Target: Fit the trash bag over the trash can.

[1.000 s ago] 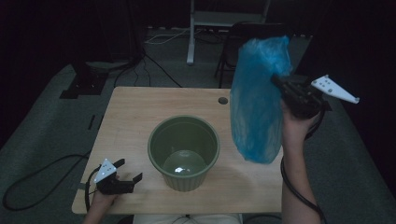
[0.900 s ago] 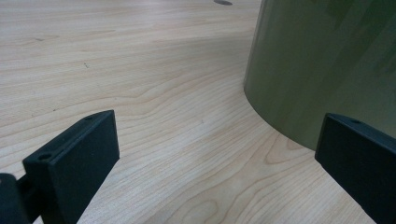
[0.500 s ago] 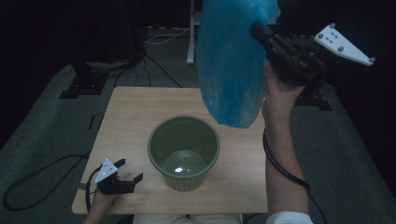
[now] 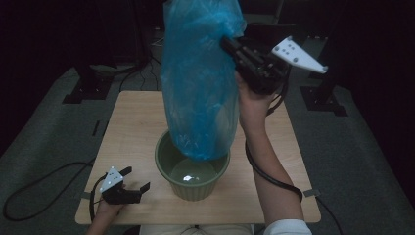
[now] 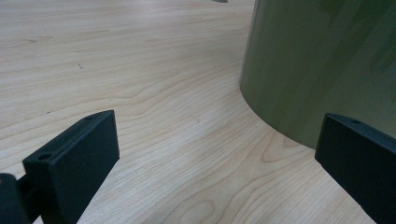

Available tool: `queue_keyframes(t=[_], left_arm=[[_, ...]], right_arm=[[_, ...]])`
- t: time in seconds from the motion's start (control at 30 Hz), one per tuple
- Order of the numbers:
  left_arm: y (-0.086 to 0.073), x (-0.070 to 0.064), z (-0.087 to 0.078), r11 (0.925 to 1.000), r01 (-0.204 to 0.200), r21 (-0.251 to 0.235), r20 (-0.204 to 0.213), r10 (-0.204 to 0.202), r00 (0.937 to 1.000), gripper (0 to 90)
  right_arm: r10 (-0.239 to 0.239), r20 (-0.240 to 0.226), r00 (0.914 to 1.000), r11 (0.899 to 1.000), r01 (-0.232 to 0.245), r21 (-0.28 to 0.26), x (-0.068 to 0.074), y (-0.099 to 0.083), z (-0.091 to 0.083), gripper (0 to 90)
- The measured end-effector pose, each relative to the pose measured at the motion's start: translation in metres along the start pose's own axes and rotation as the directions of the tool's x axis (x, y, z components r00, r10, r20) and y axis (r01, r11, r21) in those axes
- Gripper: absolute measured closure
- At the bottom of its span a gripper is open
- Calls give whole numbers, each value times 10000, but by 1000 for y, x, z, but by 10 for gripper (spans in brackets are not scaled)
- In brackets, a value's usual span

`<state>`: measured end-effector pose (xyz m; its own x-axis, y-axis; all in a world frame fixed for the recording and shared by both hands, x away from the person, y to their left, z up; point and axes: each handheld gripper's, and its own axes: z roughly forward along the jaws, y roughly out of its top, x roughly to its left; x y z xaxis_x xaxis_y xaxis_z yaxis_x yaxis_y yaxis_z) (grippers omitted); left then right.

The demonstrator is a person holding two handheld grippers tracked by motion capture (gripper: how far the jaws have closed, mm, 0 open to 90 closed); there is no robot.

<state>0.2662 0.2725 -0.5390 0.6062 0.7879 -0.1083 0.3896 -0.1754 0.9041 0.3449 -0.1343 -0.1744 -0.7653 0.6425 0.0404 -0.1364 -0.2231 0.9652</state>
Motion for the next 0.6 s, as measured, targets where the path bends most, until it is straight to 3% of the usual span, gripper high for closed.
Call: queue_keyframes(t=[0.03, 0.07, 0.17, 0.2, 0.33, 0.53, 0.57, 0.6], left_arm=[[0, 0, 0, 10000, 0, 0, 0, 0, 10000, 3], [1, 0, 0, 10000, 26, 25, 138, -26, 9999, 3], [0, -1, -1, 9996, -278, -91, -45, 278, 9996, 3], [0, -2, -1, 9995, -301, -31, -325, 300, 9990, 3], [2, 0, -3, 10000, 2, -75, -427, -5, 9991, 3], [9, -5, -4, 9997, 252, 11, -181, -252, 9995, 3], [9, -5, -4, 9997, 252, 11, -181, -252, 9995, 3], [12, -6, -3, 9993, 314, 197, -53, -313, 9995, 3]], right_arm=[[0, 0, 10000, 10000, 0, 0, 0, 0, 0, 900], [88, -87, 9999, 9998, -86, 201, 1, -12, 6, 900], [158, -222, 9996, 9985, -146, 522, 1, -29, 13, 900], [201, -229, 9995, 9980, -187, 601, 2, -36, 14, 900], [388, -221, 9990, 9934, -362, 1089, 3, -66, 12, 900], [678, -372, 9970, 9711, -574, 2317, 8, -124, -6, 900], [678, -372, 9970, 9711, -574, 2317, 8, -124, -6, 900], [934, -382, 9949, 9583, -795, 2745, 8, -141, -15, 900]])
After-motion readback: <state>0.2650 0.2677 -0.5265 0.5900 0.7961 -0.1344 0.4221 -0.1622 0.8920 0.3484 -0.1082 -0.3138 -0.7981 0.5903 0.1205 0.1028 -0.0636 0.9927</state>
